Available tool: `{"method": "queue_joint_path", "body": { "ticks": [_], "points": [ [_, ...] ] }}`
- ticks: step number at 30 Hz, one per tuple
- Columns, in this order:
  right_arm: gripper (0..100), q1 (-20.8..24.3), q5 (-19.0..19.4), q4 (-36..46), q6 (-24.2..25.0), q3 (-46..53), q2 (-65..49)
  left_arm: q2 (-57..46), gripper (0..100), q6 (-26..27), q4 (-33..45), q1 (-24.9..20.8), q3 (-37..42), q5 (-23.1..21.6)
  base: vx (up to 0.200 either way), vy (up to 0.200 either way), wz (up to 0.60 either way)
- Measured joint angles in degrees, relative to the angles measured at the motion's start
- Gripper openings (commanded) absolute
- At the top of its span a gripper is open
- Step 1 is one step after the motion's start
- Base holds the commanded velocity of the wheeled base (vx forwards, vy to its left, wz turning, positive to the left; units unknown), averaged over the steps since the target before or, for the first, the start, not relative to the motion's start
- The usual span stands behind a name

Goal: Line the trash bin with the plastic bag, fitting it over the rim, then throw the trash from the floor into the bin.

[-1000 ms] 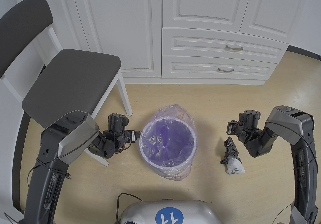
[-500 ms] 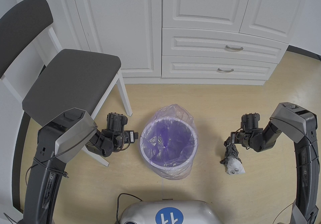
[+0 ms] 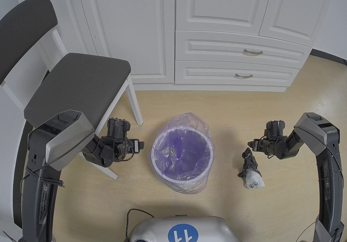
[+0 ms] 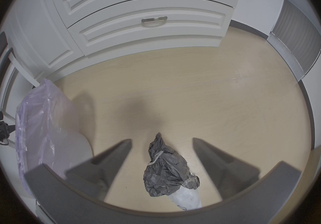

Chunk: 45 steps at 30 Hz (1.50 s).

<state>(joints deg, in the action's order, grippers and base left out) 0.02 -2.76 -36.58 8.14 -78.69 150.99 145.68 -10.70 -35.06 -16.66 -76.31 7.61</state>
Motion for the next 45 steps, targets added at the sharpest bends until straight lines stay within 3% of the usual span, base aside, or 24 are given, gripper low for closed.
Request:
{"method": "queue_joint_path", "body": {
  "ticks": [9,20,33,45],
  "points": [
    [100,0.5,0.8,9.7,0.1,-11.0,4.9,-0.8,100,0.9,-0.4,0.1,1.3,-0.4,0.000,0.000,0.00],
    [100,0.1,0.5,28.6,1.4,-29.5,13.4,-1.7,100,1.0,-1.8,0.4,2.0,-0.4,0.000,0.000,0.00],
    [100,0.1,0.9,35.2,1.7,-33.9,16.8,-1.9,100,1.5,-2.3,0.0,1.9,-0.4,0.000,0.000,0.00],
    [100,0.2,2.1,41.1,-2.0,-35.8,19.2,-1.5,100,2.5,-4.5,0.3,1.7,-0.4,0.000,0.000,0.00]
  ]
}}
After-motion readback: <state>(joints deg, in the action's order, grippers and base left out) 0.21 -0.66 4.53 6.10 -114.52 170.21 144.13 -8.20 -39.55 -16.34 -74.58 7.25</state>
